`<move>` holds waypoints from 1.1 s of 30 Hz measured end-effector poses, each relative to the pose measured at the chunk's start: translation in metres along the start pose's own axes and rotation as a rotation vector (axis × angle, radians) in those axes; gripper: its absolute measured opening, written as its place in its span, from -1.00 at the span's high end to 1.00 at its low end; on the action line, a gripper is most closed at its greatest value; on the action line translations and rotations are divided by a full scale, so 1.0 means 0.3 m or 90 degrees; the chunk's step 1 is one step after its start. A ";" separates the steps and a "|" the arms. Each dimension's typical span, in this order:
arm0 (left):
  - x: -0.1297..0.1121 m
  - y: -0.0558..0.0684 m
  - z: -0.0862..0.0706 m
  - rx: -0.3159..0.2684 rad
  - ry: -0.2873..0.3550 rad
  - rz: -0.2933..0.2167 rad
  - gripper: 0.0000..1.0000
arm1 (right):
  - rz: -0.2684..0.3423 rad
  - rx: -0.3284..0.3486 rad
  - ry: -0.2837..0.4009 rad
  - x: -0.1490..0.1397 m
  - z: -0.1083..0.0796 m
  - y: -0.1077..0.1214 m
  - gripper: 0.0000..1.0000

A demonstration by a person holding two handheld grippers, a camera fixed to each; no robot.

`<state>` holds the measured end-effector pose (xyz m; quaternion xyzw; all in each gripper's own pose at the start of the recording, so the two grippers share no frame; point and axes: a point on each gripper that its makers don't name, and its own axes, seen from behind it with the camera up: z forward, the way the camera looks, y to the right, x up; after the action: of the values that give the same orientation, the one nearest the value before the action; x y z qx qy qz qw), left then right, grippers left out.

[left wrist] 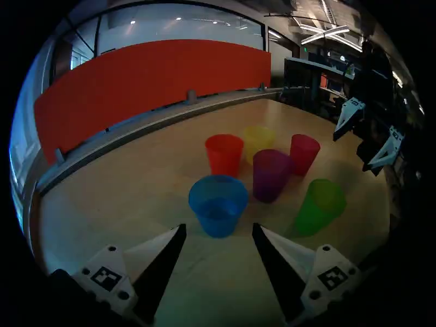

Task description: Pour water

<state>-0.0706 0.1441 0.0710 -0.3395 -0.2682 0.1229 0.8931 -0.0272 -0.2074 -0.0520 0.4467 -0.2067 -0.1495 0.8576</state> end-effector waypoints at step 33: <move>0.012 0.002 0.155 -0.023 -0.028 0.008 -0.80 | 0.005 0.034 -0.038 -0.104 0.104 -0.041 -1.00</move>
<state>-0.0938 0.1712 0.1012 -0.3540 -0.2881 0.1310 0.8800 -0.0706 -0.2225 -0.0530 0.4639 -0.2378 -0.1541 0.8394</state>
